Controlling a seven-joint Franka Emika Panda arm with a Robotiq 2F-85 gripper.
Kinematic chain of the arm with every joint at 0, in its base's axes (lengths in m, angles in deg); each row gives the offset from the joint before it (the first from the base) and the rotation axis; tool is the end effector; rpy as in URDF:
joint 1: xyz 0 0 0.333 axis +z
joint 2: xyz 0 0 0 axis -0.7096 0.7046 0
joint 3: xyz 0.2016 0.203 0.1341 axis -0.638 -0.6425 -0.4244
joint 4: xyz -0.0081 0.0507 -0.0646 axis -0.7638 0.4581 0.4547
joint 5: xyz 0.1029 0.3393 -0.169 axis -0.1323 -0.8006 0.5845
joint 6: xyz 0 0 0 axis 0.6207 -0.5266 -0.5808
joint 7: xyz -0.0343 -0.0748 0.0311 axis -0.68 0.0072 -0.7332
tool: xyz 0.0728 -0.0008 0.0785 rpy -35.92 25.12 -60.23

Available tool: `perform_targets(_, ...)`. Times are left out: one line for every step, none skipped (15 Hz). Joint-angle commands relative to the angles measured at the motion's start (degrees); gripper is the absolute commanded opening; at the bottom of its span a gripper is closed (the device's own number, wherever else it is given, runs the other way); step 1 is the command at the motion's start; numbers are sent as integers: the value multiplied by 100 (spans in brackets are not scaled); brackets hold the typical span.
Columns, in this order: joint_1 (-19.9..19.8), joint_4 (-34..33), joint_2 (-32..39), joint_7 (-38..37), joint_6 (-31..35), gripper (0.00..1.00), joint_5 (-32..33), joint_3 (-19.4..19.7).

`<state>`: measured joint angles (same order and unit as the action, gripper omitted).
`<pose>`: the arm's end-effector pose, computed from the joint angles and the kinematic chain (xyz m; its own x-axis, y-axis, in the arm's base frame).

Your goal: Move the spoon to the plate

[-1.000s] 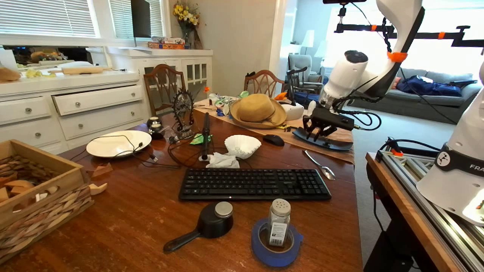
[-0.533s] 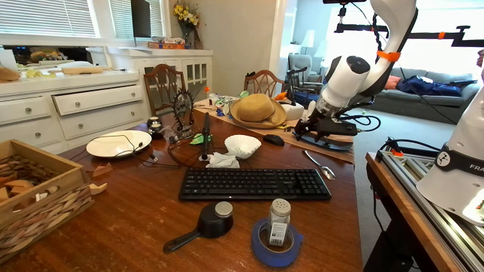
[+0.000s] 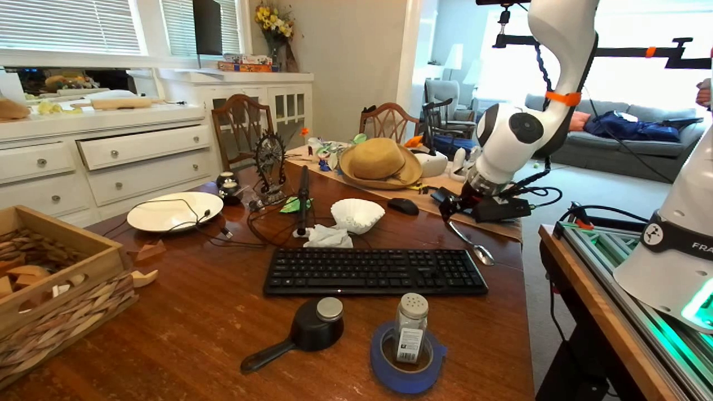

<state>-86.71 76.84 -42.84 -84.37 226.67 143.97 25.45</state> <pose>0.3046 -0.1859 0.1012 0.4245 -0.7443 0.5156 -0.8841 -0.4637 0.0584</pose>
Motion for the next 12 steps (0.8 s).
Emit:
perform_targets(232, -214, 388, -42, -140, 87, 159, 318)
perform_targets(257, -249, 461, -82, -195, 73, 178, 331)
perform_targets(281, -283, 512, -94, -212, 66, 166, 343)
perform_targets(307, -309, 550, -101, -236, 58, 170, 343)
perform_targets(345, -342, 558, -113, -229, 49, 195, 323)
perform_targets(391, -361, 573, -115, -231, 43, 190, 325)
perform_targets(427, -371, 582, -142, -232, 34, 210, 321)
perform_targets(462, -369, 574, -153, -251, 27, 218, 330)
perform_targets(476, -351, 560, -166, -271, 20, 226, 357)
perform_targets(482, -333, 542, -170, -264, 15, 221, 382)
perform_targets(483, -303, 519, -175, -265, 6, 210, 408)
perform_targets(485, -286, 497, -165, -247, 2, 184, 430)
